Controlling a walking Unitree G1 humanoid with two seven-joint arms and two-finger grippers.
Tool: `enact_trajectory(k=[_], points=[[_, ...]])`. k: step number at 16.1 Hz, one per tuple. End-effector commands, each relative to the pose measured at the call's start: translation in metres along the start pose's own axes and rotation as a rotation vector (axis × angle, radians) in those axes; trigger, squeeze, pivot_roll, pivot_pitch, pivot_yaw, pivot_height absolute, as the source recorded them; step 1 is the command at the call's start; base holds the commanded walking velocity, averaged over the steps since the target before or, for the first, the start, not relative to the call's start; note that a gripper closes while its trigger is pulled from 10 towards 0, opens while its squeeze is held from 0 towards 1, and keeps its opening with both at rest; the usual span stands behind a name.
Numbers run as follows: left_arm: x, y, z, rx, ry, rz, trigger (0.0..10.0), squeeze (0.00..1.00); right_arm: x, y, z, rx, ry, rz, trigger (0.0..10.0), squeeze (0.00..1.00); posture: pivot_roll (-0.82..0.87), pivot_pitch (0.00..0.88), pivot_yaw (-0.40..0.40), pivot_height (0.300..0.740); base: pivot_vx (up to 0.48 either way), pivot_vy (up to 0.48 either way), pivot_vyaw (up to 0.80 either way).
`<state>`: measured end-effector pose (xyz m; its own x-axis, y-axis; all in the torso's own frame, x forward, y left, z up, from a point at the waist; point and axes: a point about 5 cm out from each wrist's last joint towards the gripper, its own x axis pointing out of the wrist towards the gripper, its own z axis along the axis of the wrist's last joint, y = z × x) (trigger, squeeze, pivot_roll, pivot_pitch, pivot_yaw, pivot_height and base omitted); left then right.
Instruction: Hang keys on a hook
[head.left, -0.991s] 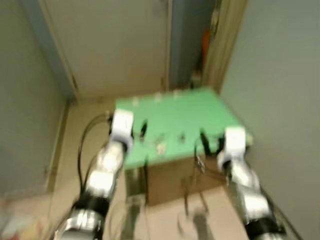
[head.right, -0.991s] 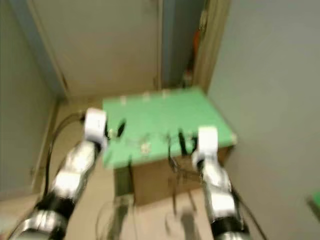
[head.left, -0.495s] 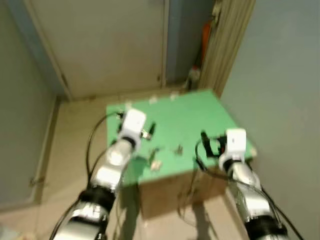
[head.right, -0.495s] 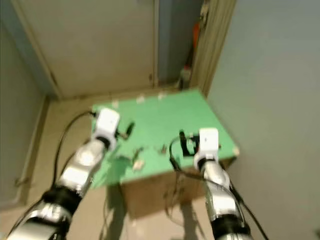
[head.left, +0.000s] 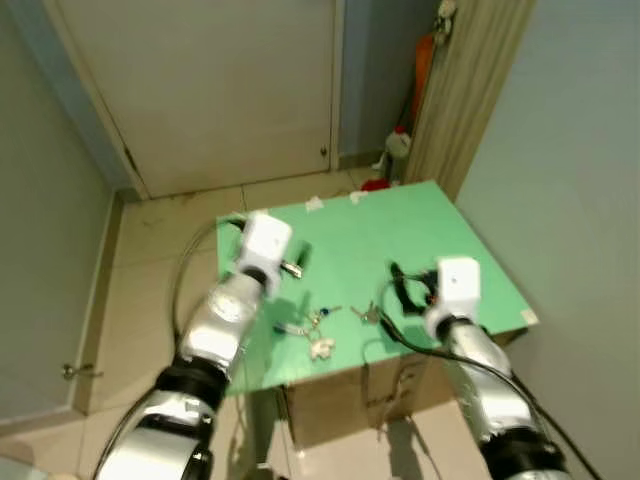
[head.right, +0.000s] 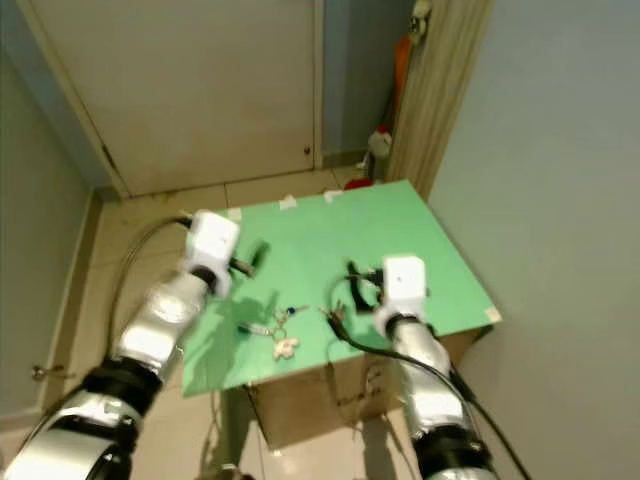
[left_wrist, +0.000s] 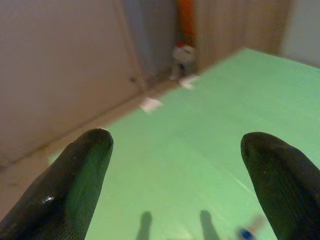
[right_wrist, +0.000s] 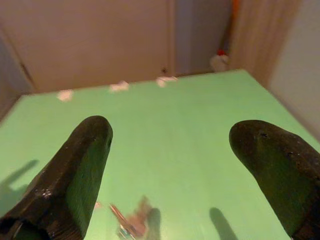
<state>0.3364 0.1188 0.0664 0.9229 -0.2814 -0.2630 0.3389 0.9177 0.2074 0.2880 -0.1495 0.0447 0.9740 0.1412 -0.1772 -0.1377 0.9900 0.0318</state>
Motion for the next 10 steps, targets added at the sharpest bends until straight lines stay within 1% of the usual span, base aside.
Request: enact_trajectory(k=[1,3,4,5,6,7,9,10], points=[[-0.001,0.008,-0.010,0.019,0.046,0.018,10.0,0.00,0.000,0.003,0.006,-0.008,-0.019,0.010,10.0,0.00,-0.06,0.011,-0.002,0.740,0.000,0.000,0.00],[0.003,-0.003,-0.011,0.017,0.061,-0.015,10.0,0.00,-0.007,-0.009,0.014,-0.034,-0.044,-0.016,10.0,0.00,-0.11,0.035,-0.019,0.740,0.000,0.000,0.00],[0.004,-0.010,-0.014,0.014,0.082,-0.015,10.0,0.00,-0.013,-0.018,0.018,-0.049,-0.053,-0.039,10.0,0.00,-0.13,0.044,-0.025,0.740,0.000,0.000,0.00],[0.003,-0.018,-0.021,0.027,0.112,-0.019,10.0,0.00,-0.021,-0.030,0.022,-0.068,-0.057,-0.065,10.0,0.00,-0.17,0.060,-0.039,0.740,0.000,0.000,0.00],[0.003,-0.030,-0.027,0.029,0.131,-0.046,10.0,0.00,-0.036,-0.044,0.024,-0.095,-0.047,-0.101,10.0,0.00,-0.23,0.091,-0.063,0.740,0.000,0.000,0.00],[0.003,-0.032,-0.028,0.025,0.133,-0.051,10.0,0.00,-0.040,-0.047,0.024,-0.101,-0.045,-0.108,10.0,0.00,-0.24,0.096,-0.066,0.740,0.000,0.000,0.00],[0.003,-0.042,-0.033,-0.015,0.161,-0.082,10.0,0.00,-0.074,-0.056,0.026,-0.124,-0.015,-0.139,10.0,0.00,-0.34,0.173,-0.104,0.740,0.000,0.000,0.00],[0.002,-0.044,-0.036,-0.014,0.173,-0.079,10.0,0.00,-0.089,-0.057,0.029,-0.123,-0.002,-0.154,10.0,0.00,-0.37,0.207,-0.118,0.740,0.000,0.000,0.00]])
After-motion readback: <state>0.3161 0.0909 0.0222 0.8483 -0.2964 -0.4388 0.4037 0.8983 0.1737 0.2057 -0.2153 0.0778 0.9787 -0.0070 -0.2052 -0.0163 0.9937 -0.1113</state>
